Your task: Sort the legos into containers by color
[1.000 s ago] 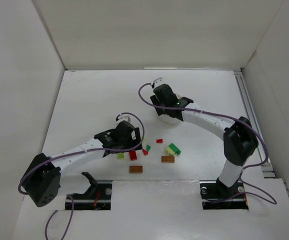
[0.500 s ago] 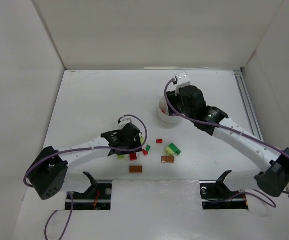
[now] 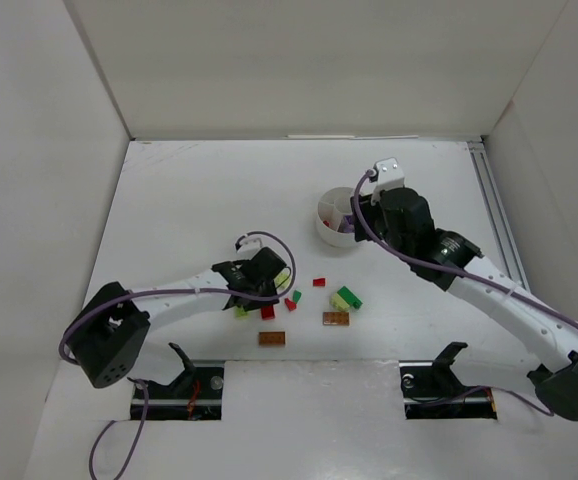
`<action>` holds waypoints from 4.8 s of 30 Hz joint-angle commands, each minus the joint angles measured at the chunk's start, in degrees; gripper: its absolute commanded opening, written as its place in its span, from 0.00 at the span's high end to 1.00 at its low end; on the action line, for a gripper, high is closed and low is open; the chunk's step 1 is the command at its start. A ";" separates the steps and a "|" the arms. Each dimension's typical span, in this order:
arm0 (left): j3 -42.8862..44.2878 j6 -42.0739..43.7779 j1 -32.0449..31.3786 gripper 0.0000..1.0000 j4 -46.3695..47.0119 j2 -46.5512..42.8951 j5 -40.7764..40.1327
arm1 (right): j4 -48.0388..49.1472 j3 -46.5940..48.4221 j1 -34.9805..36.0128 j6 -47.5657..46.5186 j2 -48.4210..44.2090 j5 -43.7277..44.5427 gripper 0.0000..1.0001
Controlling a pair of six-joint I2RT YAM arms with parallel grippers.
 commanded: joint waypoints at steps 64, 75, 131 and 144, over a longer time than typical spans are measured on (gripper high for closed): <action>22.83 22.98 3.00 0.00 38.04 6.77 -9.26 | 0.64 -8.10 -1.94 -5.66 -7.90 -10.64 0.29; 1.84 7.25 3.53 0.00 13.49 -18.71 -2.85 | 6.17 -5.20 11.17 -9.53 17.94 -17.50 0.32; -6.09 4.08 4.06 0.00 7.41 -28.59 -2.50 | 8.99 16.15 -1.74 -13.22 31.39 -5.92 0.82; -4.51 9.17 4.06 0.00 11.45 -19.46 1.10 | 11.53 17.48 -3.50 -11.64 33.18 -6.50 0.49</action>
